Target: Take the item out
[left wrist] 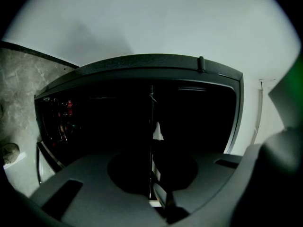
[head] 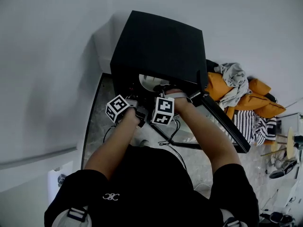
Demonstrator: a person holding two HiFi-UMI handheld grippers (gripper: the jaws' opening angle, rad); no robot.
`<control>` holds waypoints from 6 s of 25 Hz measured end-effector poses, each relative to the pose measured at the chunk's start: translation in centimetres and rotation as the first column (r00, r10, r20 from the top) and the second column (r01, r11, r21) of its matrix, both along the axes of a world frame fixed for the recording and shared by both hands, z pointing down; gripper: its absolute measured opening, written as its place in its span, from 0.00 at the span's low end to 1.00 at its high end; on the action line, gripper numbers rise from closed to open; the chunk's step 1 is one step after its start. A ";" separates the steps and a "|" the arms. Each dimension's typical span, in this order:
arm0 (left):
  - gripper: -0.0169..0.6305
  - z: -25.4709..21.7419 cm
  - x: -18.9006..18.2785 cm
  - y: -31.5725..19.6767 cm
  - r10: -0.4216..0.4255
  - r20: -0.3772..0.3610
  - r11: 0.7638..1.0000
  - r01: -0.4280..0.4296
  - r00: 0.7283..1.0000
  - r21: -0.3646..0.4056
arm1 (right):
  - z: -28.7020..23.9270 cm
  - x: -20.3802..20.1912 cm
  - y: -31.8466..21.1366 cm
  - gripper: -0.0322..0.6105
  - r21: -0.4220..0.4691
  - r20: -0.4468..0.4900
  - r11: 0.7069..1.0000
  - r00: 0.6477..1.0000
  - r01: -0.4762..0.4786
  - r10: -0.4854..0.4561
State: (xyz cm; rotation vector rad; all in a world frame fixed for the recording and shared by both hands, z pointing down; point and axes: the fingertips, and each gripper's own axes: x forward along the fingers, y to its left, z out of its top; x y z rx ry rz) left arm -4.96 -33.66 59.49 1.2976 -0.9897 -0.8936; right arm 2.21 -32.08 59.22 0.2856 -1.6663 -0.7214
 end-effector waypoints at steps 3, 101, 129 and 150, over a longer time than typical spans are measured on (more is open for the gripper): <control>0.07 0.0 0.0 -0.1 0.003 0.006 1.000 -0.003 1.000 -0.003 | -0.3 0.2 1.2 0.12 0.013 0.009 1.000 1.000 0.007 -0.007; 0.04 -7.2 0.6 3.6 0.133 0.716 0.887 -0.404 0.685 0.222 | -10.4 4.6 11.1 0.08 0.495 0.208 0.866 0.977 -0.069 -0.041; 0.04 -9.7 2.5 10.4 -0.040 0.969 0.725 -0.660 0.242 0.195 | -12.0 4.5 18.4 0.08 0.478 0.286 0.858 0.957 -0.191 0.053; 0.04 -8.8 2.9 10.3 -0.009 0.969 0.730 -0.660 0.246 0.175 | -11.4 5.2 18.5 0.08 0.477 0.239 0.864 0.970 -0.161 0.049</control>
